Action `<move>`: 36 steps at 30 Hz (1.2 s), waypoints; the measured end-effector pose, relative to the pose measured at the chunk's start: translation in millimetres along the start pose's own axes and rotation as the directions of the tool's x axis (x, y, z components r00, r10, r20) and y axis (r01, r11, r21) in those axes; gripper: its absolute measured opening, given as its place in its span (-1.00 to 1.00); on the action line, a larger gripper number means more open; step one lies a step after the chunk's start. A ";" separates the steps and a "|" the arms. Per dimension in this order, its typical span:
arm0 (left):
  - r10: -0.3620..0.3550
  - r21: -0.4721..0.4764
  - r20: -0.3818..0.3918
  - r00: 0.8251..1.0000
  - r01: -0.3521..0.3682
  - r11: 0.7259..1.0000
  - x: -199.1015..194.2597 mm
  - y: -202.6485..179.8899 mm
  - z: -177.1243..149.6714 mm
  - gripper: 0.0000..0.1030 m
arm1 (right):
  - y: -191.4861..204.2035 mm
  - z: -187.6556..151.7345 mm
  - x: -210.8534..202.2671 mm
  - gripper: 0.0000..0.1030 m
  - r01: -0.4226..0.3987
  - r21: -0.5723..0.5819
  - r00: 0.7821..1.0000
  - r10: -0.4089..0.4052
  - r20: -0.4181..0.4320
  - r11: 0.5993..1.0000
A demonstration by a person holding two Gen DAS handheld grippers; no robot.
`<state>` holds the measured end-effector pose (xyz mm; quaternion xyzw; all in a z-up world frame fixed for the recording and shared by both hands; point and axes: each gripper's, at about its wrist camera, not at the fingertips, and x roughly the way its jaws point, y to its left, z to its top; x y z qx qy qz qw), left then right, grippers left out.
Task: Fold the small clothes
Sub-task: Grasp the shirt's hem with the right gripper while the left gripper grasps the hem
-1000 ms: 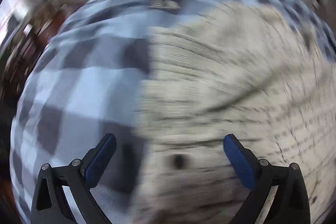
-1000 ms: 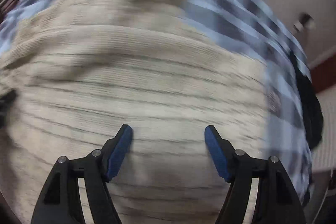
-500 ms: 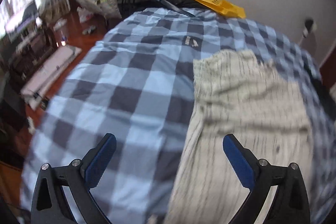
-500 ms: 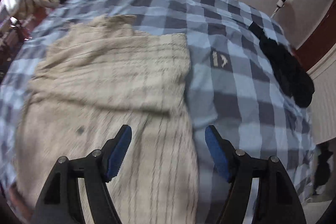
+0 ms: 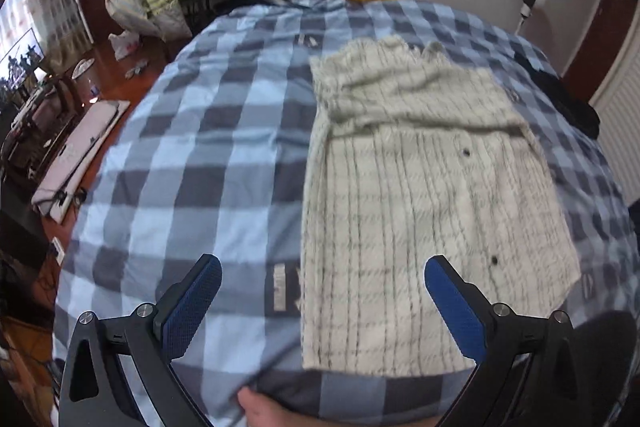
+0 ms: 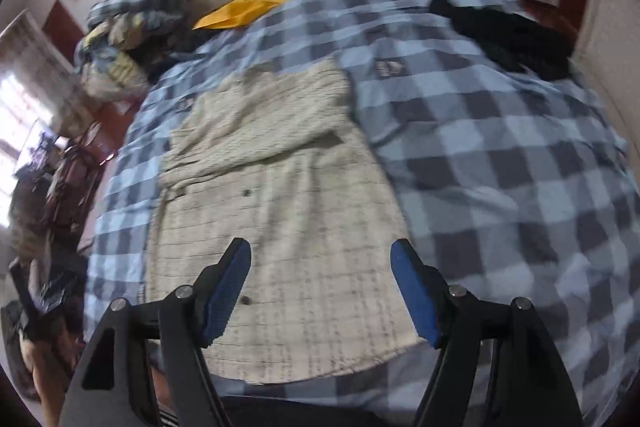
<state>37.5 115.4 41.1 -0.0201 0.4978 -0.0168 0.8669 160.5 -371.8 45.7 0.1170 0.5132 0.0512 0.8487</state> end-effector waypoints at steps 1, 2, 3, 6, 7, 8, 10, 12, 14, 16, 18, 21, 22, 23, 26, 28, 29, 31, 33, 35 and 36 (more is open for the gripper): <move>0.008 -0.007 -0.016 1.000 -0.008 1.000 6.7 1.5 -6.5 0.99 | -3.0 -6.3 7.2 0.34 -0.006 0.005 1.000 0.006 -0.020 1.000; 0.006 -0.014 -0.025 1.000 -0.007 1.000 11.3 2.8 -12.9 0.99 | -5.8 -12.2 10.4 0.34 -0.006 0.003 0.999 0.006 -0.033 1.000; -0.003 -0.023 -0.035 0.999 0.002 1.000 18.2 5.2 -19.5 0.99 | -8.2 -20.0 22.4 0.34 0.011 -0.011 0.998 -0.011 -0.060 1.000; -0.010 -0.041 -0.090 0.996 0.007 0.999 42.9 12.8 -33.6 0.99 | -20.4 -37.3 45.7 0.34 0.044 -0.027 0.992 -0.047 -0.116 0.999; -0.010 -0.047 -0.119 0.993 0.004 0.999 51.1 14.2 -35.8 0.99 | -28.6 -42.4 56.7 0.34 0.054 -0.019 0.988 -0.056 -0.145 0.998; -0.015 -0.054 -0.147 0.989 0.007 0.999 59.9 15.7 -37.5 0.99 | -34.3 -45.9 62.8 0.34 0.054 -0.010 0.985 -0.055 -0.163 0.998; -0.010 -0.061 -0.195 0.981 -0.001 0.998 74.5 15.8 -40.9 0.97 | -53.2 -52.8 80.2 0.34 0.045 0.029 0.977 -0.038 -0.211 0.999; -0.018 -0.059 -0.225 0.974 0.005 0.998 84.8 12.1 -44.9 0.93 | -80.5 -57.0 103.6 0.34 0.019 0.103 0.963 0.010 -0.268 0.995; -0.047 -0.080 -0.242 0.969 0.029 0.996 91.6 10.9 -46.5 0.91 | -98.8 -64.6 129.5 0.34 -0.005 0.178 0.940 0.065 -0.336 0.984; -0.088 -0.101 -0.286 0.954 0.061 0.993 102.3 10.8 -50.3 0.91 | -112.4 -73.9 149.2 0.34 -0.015 0.228 0.917 0.105 -0.384 0.974; -0.105 -0.117 -0.328 0.939 0.070 0.991 111.4 11.3 -54.0 0.90 | -122.6 -82.3 170.8 0.34 -0.005 0.257 0.898 0.117 -0.423 0.966; -0.118 -0.134 -0.360 0.925 0.074 0.988 117.9 11.7 -57.7 0.88 | -128.9 -86.0 187.3 0.34 0.015 0.261 0.888 0.107 -0.447 0.965; -0.117 -0.137 -0.362 0.925 0.072 0.988 118.3 11.8 -58.0 0.88 | -131.5 -86.1 191.5 0.34 0.019 0.258 0.887 0.103 -0.451 0.966; -0.116 -0.139 -0.361 0.925 0.070 0.988 117.5 11.4 -58.5 0.88 | -134.1 -86.7 193.5 0.34 0.020 0.254 0.886 0.101 -0.453 0.967; -0.137 -0.160 -0.360 0.923 0.084 0.984 115.3 12.9 -59.7 0.88 | -137.3 -86.2 210.0 0.34 0.029 0.242 0.872 0.094 -0.481 0.970; -0.145 -0.172 -0.365 0.920 0.087 0.981 116.7 15.5 -60.4 0.88 | -139.6 -88.5 218.5 0.34 0.038 0.236 0.863 0.087 -0.498 0.971; -0.154 -0.182 -0.370 0.916 0.091 0.979 117.5 16.3 -61.8 0.88 | -138.4 -87.9 223.4 0.34 0.044 0.227 0.859 0.080 -0.506 0.973; -0.159 -0.190 -0.377 0.912 0.092 0.978 118.6 17.7 -60.8 0.88 | -135.8 -86.2 227.0 0.37 0.048 0.208 0.857 0.067 -0.511 0.977; -0.146 -0.187 -0.378 0.914 0.080 0.979 118.9 18.4 -61.0 0.88 | -130.7 -82.3 227.4 0.36 0.046 0.199 0.863 0.062 -0.502 0.979; -0.141 -0.186 -0.376 0.916 0.075 0.980 118.4 19.3 -61.4 0.88 | -123.2 -77.5 223.7 0.02 0.027 0.213 0.874 0.080 -0.479 0.977; -0.143 -0.190 -0.379 0.914 0.074 0.979 118.8 20.3 -61.6 0.88 | -121.5 -76.9 224.3 -0.45 0.014 0.231 0.869 0.102 -0.484 0.973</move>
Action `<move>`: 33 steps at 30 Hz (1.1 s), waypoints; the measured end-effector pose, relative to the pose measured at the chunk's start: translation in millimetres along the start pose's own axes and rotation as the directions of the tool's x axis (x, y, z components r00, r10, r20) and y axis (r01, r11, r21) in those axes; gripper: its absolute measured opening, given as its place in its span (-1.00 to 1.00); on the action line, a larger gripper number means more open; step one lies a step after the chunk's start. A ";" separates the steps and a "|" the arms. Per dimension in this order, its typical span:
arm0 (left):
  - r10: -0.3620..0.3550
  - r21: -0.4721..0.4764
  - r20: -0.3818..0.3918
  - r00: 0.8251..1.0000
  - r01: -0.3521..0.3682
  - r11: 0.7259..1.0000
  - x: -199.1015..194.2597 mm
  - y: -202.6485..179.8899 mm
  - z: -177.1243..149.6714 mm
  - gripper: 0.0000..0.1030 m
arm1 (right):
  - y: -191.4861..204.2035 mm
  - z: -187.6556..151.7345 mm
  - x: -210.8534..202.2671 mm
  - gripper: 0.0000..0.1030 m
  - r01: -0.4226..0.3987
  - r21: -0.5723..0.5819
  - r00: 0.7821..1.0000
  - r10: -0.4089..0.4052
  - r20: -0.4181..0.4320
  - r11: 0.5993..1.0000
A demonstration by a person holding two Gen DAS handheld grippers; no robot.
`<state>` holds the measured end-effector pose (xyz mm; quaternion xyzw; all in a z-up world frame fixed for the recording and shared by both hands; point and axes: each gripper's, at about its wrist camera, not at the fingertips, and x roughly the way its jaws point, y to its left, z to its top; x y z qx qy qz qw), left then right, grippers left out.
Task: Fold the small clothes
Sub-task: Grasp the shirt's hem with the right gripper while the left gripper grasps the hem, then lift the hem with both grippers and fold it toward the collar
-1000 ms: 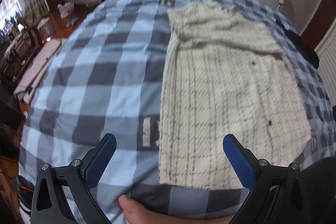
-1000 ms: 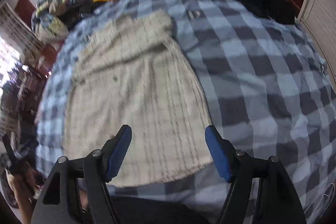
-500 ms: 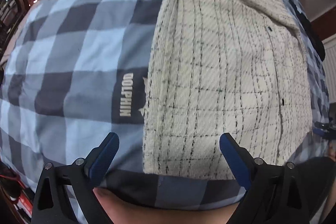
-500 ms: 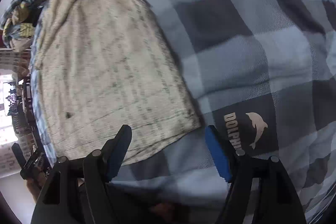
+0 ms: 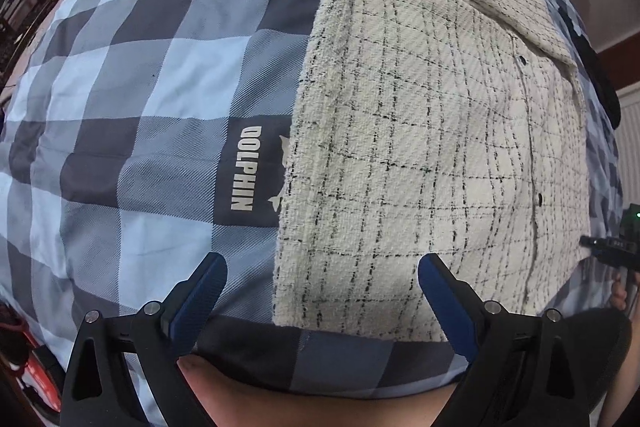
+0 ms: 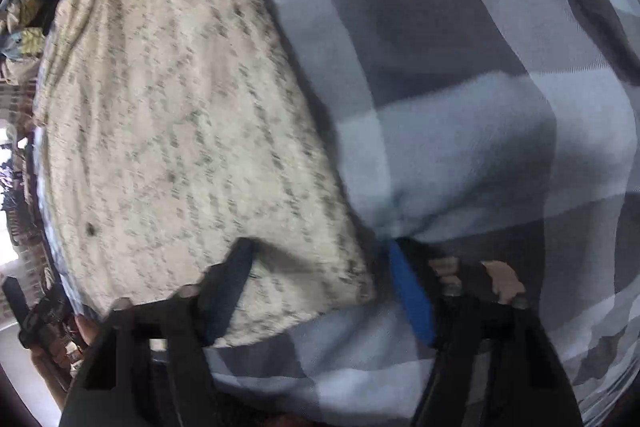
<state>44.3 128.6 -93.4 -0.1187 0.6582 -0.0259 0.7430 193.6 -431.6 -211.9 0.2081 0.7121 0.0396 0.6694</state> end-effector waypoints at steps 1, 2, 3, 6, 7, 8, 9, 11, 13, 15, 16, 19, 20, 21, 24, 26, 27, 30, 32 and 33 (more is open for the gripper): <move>0.001 -0.003 -0.003 1.000 -0.001 1.000 0.6 0.9 0.5 0.88 | 3.5 -1.3 -0.2 -0.75 -0.009 0.009 1.000 0.009 -0.009 1.000; 0.004 -0.004 -0.004 1.000 -0.004 1.000 1.0 1.5 0.7 0.88 | 4.7 -1.8 0.8 -0.78 -0.016 0.020 1.000 0.017 -0.014 1.000; 0.012 -0.004 -0.003 1.000 -0.012 1.000 1.6 1.8 1.1 0.88 | 6.6 -1.7 -0.1 -0.80 -0.004 0.020 1.000 0.004 -0.010 1.000; 0.016 -0.002 -0.013 1.000 -0.016 1.000 3.8 2.4 0.8 0.88 | 26.2 -6.8 -8.5 -0.89 -0.017 0.018 1.000 0.017 0.020 1.000; 0.018 -0.001 -0.018 1.000 -0.018 1.000 5.2 2.8 0.6 0.88 | 29.2 -8.6 -16.7 -0.89 -0.039 0.018 0.998 0.038 0.044 0.999; 0.027 0.003 -0.025 0.999 -0.027 1.000 7.5 3.0 0.4 0.86 | 32.2 -10.8 -24.5 -0.89 -0.061 0.021 0.996 0.060 0.064 0.998; 0.045 0.008 -0.033 0.998 -0.045 0.999 10.2 2.9 0.2 0.84 | 34.1 -12.7 -29.7 -0.89 -0.076 0.021 0.994 0.074 0.078 0.997; 0.065 0.010 -0.053 0.997 -0.064 0.998 16.0 3.6 0.0 0.68 | 44.0 -15.6 -42.5 -0.90 -0.104 0.009 0.988 0.102 0.113 0.995; 0.066 0.009 -0.072 0.995 -0.066 0.998 21.4 4.8 -1.2 0.57 | 49.4 -21.5 -50.1 -0.90 -0.098 -0.015 0.984 0.099 0.146 0.995; 0.071 0.007 -0.096 0.993 -0.071 0.997 29.7 5.7 -2.6 0.55 | 58.2 -28.5 -60.0 -0.90 -0.041 -0.048 0.981 0.049 0.188 0.998; 0.074 0.008 -0.106 0.992 -0.074 0.997 32.9 5.7 -2.9 0.54 | 60.8 -30.3 -62.9 -0.90 -0.033 -0.060 0.979 0.044 0.200 0.998; 0.085 0.020 -0.131 0.988 -0.083 0.996 42.0 5.7 -3.6 0.36 | 64.7 -33.0 -70.5 -0.90 -0.020 -0.081 0.972 0.038 0.231 0.997; 0.085 0.027 -0.138 0.987 -0.082 0.996 44.2 6.6 -3.7 0.24 | 64.2 -32.8 -74.0 -0.90 -0.017 -0.088 0.970 0.037 0.239 0.996; 0.077 0.033 -0.147 0.986 -0.073 0.997 47.1 7.7 -4.8 0.16 | 64.4 -33.3 -74.7 -0.90 -0.015 -0.092 0.968 0.037 0.246 0.996; 0.057 0.047 -0.160 0.985 -0.050 0.998 53.0 10.6 -7.2 -0.24 | 66.7 -34.5 -81.5 -0.90 0.005 -0.112 0.962 0.026 0.271 0.994; 0.053 0.063 -0.160 0.986 -0.043 0.997 56.5 7.4 -9.1 -0.62 | 70.8 -35.8 -85.2 -0.90 0.026 -0.127 0.958 0.011 0.285 0.992; 0.047 0.068 -0.158 0.986 -0.037 0.997 55.3 3.2 -8.3 -0.67 | 71.6 -36.6 -86.0 -0.90 0.031 -0.132 0.958 0.009 0.288 0.991; 0.041 0.075 -0.147 0.988 -0.030 0.997 49.7 0.9 -10.0 -0.85 | 71.6 -38.4 -90.3 -0.90 0.026 -0.136 0.955 0.015 0.297 0.990; 0.032 0.080 -0.130 0.991 -0.022 0.997 42.4 -0.7 -12.3 -0.87 | 72.7 -37.8 -92.8 -0.90 0.011 -0.134 0.954 0.030 0.297 0.991; 0.024 0.080 -0.121 0.992 -0.014 0.997 37.7 -2.9 -11.0 -0.87 | 72.2 -37.8 -94.0 -0.90 -0.006 -0.131 0.954 0.044 0.295 0.991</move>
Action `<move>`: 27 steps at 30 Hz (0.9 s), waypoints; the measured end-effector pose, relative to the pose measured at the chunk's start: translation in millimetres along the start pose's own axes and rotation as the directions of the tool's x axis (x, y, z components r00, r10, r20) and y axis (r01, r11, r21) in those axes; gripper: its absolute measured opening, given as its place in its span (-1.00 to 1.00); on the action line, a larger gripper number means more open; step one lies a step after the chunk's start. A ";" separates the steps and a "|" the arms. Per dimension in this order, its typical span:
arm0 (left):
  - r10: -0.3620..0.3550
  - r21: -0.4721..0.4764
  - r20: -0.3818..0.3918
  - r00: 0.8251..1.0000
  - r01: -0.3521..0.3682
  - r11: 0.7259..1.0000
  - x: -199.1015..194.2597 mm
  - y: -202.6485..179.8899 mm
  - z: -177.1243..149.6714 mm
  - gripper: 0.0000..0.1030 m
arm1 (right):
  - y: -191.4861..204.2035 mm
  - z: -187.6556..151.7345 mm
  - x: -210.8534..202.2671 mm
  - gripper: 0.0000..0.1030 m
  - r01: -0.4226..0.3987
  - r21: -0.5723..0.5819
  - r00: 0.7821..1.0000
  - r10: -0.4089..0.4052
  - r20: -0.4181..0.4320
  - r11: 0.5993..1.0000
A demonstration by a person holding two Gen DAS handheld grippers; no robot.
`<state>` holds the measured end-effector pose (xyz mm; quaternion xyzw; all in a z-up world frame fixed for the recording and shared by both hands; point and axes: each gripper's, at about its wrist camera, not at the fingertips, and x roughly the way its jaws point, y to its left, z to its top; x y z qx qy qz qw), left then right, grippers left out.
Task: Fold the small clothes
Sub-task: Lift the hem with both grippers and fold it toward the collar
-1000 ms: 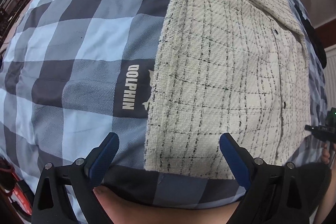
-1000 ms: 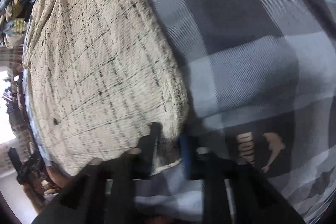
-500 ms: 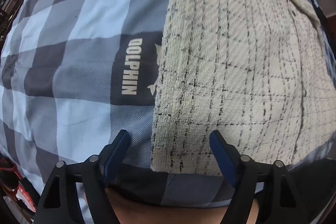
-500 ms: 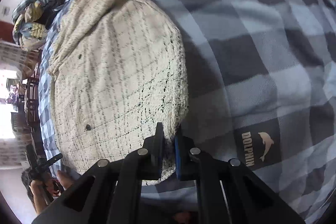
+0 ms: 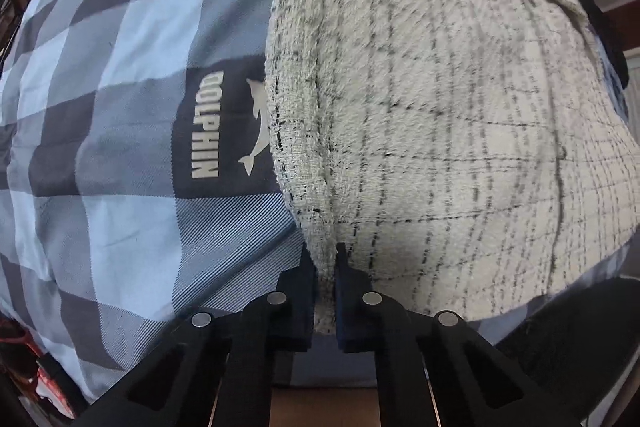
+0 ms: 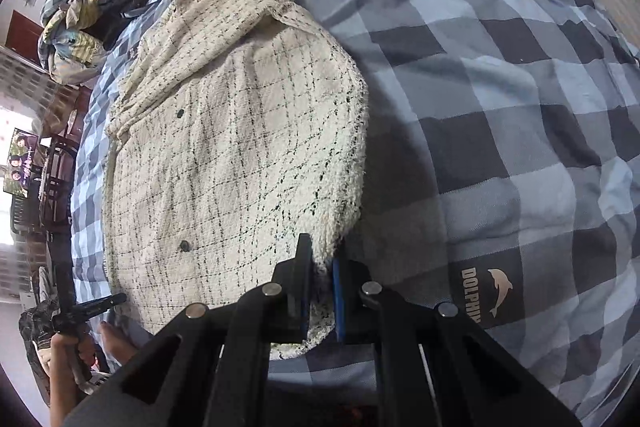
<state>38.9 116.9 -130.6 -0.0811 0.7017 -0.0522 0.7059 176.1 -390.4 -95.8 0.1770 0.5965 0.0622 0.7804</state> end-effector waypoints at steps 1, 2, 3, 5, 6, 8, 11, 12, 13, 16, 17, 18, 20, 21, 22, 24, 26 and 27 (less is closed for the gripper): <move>-0.015 -0.004 0.014 1.000 0.015 1.000 -6.3 -0.8 -0.8 -0.88 | -1.8 0.4 -1.9 -0.90 -0.021 0.010 1.000 0.021 -0.001 1.000; -0.049 -0.018 0.042 0.998 0.049 0.999 -16.5 0.0 -3.1 -0.88 | -2.6 0.4 -4.4 -0.90 -0.037 0.018 0.999 0.037 -0.002 0.999; -0.082 -0.028 0.065 0.995 0.084 0.996 -24.7 -0.3 -4.6 -0.88 | -5.2 0.8 -6.9 -0.90 -0.062 0.032 0.998 0.062 0.001 0.998; -0.165 -0.045 0.123 0.979 0.171 0.984 -47.8 1.3 -10.6 -0.88 | -5.8 -0.1 -14.5 -0.91 -0.078 0.042 0.997 0.077 0.022 0.996; -0.194 -0.041 0.148 0.970 0.202 0.978 -58.0 1.5 -13.5 -0.88 | -5.6 -0.7 -18.9 -0.91 -0.081 0.039 0.996 0.079 0.035 0.996; -0.268 -0.030 0.194 0.944 0.279 0.960 -80.2 0.9 -18.5 -0.89 | -3.5 -2.9 -28.1 -0.92 -0.119 0.043 0.992 0.117 0.046 0.992; -0.370 -0.010 0.240 0.897 0.384 0.923 -109.7 -0.9 -24.3 -0.89 | 1.6 -7.4 -44.2 -0.92 -0.175 0.041 0.983 0.172 0.057 0.984; -0.381 -0.007 0.244 0.892 0.394 0.919 -117.4 -0.2 -25.0 -0.89 | 4.0 -9.1 -50.6 -0.93 -0.191 0.037 0.980 0.188 0.064 0.981; -0.390 0.001 0.246 0.887 0.403 0.915 -122.6 -0.3 -25.6 -0.89 | 6.1 -10.7 -57.0 -0.93 -0.207 0.032 0.976 0.205 0.071 0.978; -0.413 0.033 0.248 0.876 0.418 0.908 -140.1 -6.2 -32.6 -0.89 | 12.6 -15.3 -73.9 -0.93 -0.239 -0.004 0.967 0.238 0.095 0.971; -0.420 0.043 0.251 0.872 0.423 0.905 -144.2 -7.0 -34.4 -0.90 | 16.1 -17.5 -81.6 -0.93 -0.255 -0.009 0.961 0.254 0.104 0.967; -0.436 0.051 0.254 0.863 0.438 0.897 -148.1 -6.7 -37.8 -0.90 | 18.1 -18.6 -85.5 -0.93 -0.269 -0.013 0.957 0.269 0.108 0.963; -0.475 0.044 0.257 0.842 0.480 0.876 -157.7 0.2 -37.7 -0.90 | 24.3 -21.7 -94.2 -0.94 -0.305 -0.031 0.945 0.307 0.116 0.952; -0.499 0.033 0.262 0.826 0.509 0.860 -160.9 2.2 -36.8 -0.90 | 27.4 -23.9 -98.4 -0.94 -0.325 -0.035 0.938 0.327 0.117 0.945; -0.518 0.019 0.272 0.811 0.534 0.845 -166.1 6.0 -38.8 -0.90 | 29.5 -24.8 -101.1 -0.94 -0.346 -0.041 0.930 0.349 0.115 0.937; -0.529 0.012 0.290 0.797 0.550 0.835 -177.1 8.8 -45.0 -0.90 | 30.7 -27.0 -106.2 -0.94 -0.383 -0.039 0.915 0.385 0.118 0.923; -0.528 0.016 0.313 0.789 0.552 0.834 -188.5 11.4 -53.4 -0.90 | 32.1 -30.1 -113.6 -0.94 -0.414 -0.041 0.901 0.415 0.124 0.910; -0.534 0.017 0.321 0.782 0.559 0.829 -194.4 13.3 -59.5 -0.90 | 31.5 -31.6 -116.7 -0.94 -0.431 -0.039 0.893 0.432 0.126 0.902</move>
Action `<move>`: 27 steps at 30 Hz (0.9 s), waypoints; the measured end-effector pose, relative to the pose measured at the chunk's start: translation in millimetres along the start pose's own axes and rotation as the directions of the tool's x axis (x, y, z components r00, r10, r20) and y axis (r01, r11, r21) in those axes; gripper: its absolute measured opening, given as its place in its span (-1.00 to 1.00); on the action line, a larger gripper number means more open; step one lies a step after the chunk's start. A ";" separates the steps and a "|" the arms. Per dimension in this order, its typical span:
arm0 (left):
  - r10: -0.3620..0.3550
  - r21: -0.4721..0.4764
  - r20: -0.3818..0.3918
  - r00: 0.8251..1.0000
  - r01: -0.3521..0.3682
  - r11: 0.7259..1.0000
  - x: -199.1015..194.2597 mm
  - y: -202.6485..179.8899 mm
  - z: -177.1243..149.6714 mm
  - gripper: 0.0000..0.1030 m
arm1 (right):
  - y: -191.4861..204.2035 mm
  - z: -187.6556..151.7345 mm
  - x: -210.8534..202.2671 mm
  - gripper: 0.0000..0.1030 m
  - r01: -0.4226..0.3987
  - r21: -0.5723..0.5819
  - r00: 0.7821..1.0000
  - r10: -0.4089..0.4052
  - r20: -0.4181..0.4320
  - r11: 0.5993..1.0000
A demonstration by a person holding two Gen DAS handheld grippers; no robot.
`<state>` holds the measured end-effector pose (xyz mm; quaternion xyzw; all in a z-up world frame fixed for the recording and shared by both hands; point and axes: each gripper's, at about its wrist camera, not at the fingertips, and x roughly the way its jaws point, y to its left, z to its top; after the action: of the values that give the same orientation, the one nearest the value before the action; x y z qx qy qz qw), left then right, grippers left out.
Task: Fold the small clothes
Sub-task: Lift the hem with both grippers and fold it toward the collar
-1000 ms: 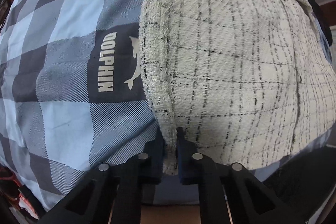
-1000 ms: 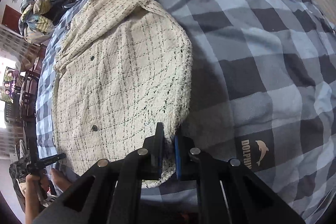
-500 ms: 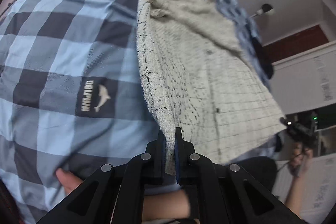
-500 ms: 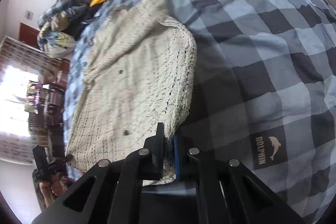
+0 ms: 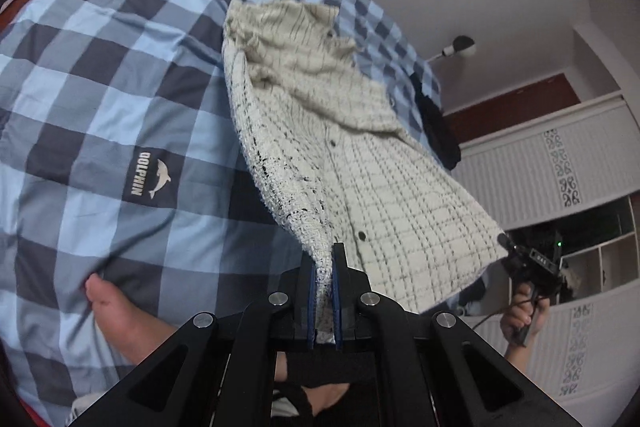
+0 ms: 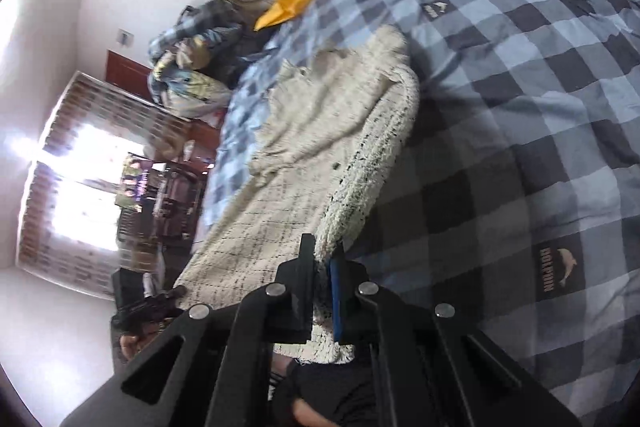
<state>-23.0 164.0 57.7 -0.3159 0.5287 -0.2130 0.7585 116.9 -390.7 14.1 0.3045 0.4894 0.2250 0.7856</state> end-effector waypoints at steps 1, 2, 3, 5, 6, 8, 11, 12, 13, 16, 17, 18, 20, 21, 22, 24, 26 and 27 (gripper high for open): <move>-0.006 0.002 0.005 1.000 0.006 1.000 -7.2 -2.6 -3.7 -0.90 | 1.0 -1.8 -4.5 -0.94 -0.017 0.002 1.000 0.017 0.002 1.000; -0.006 0.006 0.012 1.000 0.006 1.000 -13.0 -4.2 -7.6 -0.90 | 2.1 -3.9 -9.5 -0.94 -0.027 0.002 1.000 0.027 0.008 1.000; -0.008 0.010 0.017 1.000 0.008 1.000 -19.0 -5.9 -12.0 -0.90 | 3.2 -6.4 -14.3 -0.94 -0.037 0.001 0.999 0.037 0.012 0.999; -0.010 0.015 0.020 1.000 0.010 1.000 -29.0 -8.7 -21.7 -0.90 | 2.5 -12.9 -23.8 -0.94 -0.051 0.008 0.999 0.051 0.017 0.999; -0.012 0.015 0.022 1.000 0.012 1.000 -33.9 -9.0 -26.7 -0.90 | 1.9 -16.2 -28.3 -0.94 -0.050 0.009 0.999 0.050 0.019 0.999; -0.013 0.005 0.016 1.000 0.013 1.000 -40.1 -7.2 -36.0 -0.90 | -1.6 -24.2 -37.8 -0.94 -0.048 0.013 0.999 0.047 0.021 0.999; -0.033 -0.021 0.000 0.999 0.033 0.999 -45.9 -3.9 -50.5 -0.90 | -8.9 -33.7 -44.5 -0.94 -0.049 0.038 0.999 0.049 0.012 0.998; -0.036 -0.025 -0.005 0.999 0.036 0.999 -47.7 -4.1 -55.4 -0.90 | -11.3 -38.1 -46.0 -0.94 -0.048 0.048 0.999 0.048 0.006 0.998; -0.037 -0.028 -0.008 0.999 0.037 0.999 -49.5 -4.0 -59.7 -0.90 | -13.4 -42.8 -47.3 -0.94 -0.050 0.059 0.999 0.051 -0.001 0.997; -0.031 -0.037 -0.008 0.999 0.031 0.999 -58.0 -5.6 -71.5 -0.90 | -16.5 -51.9 -53.1 -0.94 -0.060 0.079 0.998 0.061 -0.006 0.995; -0.029 -0.045 -0.003 1.000 0.029 0.999 -62.7 -6.1 -74.8 -0.90 | -17.5 -55.0 -58.0 -0.94 -0.064 0.084 0.998 0.064 0.002 0.994; -0.029 -0.055 0.007 1.000 0.029 0.998 -68.2 -6.0 -77.2 -0.90 | -16.7 -56.4 -63.1 -0.94 -0.062 0.087 0.998 0.061 0.012 0.994; -0.032 -0.071 0.040 0.999 0.035 0.997 -81.0 -6.6 -78.9 -0.90 | -14.0 -57.1 -75.3 -0.94 -0.072 0.087 0.997 0.068 0.038 0.994; -0.037 -0.079 0.055 0.998 0.042 0.996 -84.6 -6.1 -78.2 -0.90 | -12.5 -57.1 -79.9 -0.94 -0.076 0.088 0.996 0.072 0.051 0.993; -0.046 -0.091 0.069 0.997 0.052 0.994 -87.9 -5.3 -76.5 -0.90 | -10.7 -55.9 -82.9 -0.94 -0.082 0.085 0.995 0.077 0.062 0.993; -0.069 -0.124 0.099 0.993 0.081 0.989 -91.4 -2.4 -67.9 -0.90 | -7.6 -50.3 -83.3 -0.94 -0.085 0.076 0.994 0.080 0.073 0.993; -0.088 -0.149 0.117 0.989 0.105 0.983 -87.8 1.6 -52.9 -0.90 | -4.0 -38.5 -73.6 -0.94 -0.075 0.062 0.995 0.071 0.064 0.995; -0.083 -0.175 0.125 0.989 0.104 0.979 -83.7 4.8 -42.5 -0.90 | -4.0 -30.7 -66.8 -0.94 -0.073 0.068 0.996 0.069 0.060 0.995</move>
<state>-92.2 211.6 100.0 -0.4200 0.4850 -0.1805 0.7455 61.2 -429.1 43.3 0.3556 0.4629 0.2264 0.7797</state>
